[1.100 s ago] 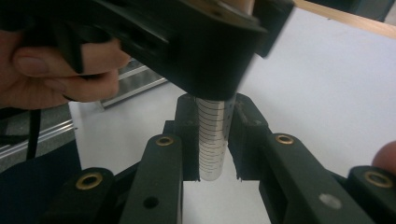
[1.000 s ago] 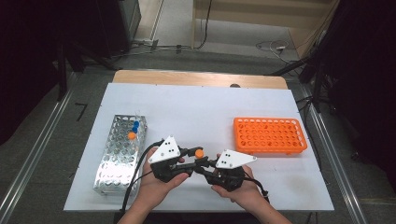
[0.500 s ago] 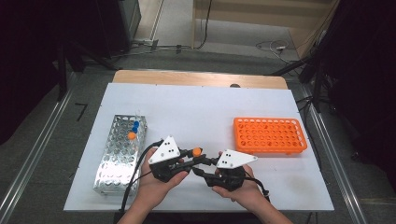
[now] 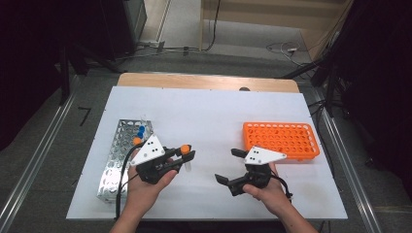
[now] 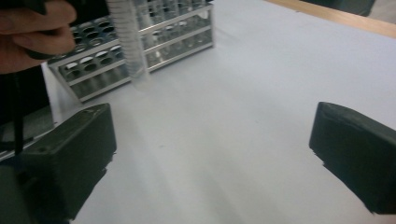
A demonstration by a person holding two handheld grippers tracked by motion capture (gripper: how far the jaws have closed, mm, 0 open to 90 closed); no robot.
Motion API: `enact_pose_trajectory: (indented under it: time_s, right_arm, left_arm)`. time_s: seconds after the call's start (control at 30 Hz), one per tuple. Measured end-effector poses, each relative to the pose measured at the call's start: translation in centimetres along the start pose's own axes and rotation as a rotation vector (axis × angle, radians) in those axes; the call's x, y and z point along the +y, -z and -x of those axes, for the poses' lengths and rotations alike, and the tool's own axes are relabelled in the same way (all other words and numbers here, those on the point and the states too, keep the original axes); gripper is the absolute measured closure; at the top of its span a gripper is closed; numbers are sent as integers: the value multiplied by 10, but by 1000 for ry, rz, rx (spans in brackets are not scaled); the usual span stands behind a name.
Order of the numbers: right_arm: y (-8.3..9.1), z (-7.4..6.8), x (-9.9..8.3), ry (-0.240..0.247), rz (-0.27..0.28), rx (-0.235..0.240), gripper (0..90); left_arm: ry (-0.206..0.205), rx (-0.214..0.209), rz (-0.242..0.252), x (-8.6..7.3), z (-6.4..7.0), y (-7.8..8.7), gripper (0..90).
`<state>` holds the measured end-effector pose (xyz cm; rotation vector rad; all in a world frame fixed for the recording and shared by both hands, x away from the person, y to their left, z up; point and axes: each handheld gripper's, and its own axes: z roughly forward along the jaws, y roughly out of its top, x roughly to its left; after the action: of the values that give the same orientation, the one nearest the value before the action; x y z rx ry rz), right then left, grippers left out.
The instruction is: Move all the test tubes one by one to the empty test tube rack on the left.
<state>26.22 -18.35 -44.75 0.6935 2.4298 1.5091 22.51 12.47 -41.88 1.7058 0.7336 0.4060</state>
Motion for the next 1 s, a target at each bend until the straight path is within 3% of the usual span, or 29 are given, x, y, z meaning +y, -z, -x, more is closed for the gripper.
enact_pose_trajectory:
  time_s: [0.4,0.73,1.0]
  right_arm:
    - [28,28,-13,-38,32,-105,0]
    - [53,43,-28,-69,44,-189,0]
    - [75,53,-40,-88,50,-240,0]
  left_arm:
    - [14,122,23,-1,-24,34,747]
    - [30,236,34,-5,-46,67,748]
    - [38,290,23,-13,-53,82,747]
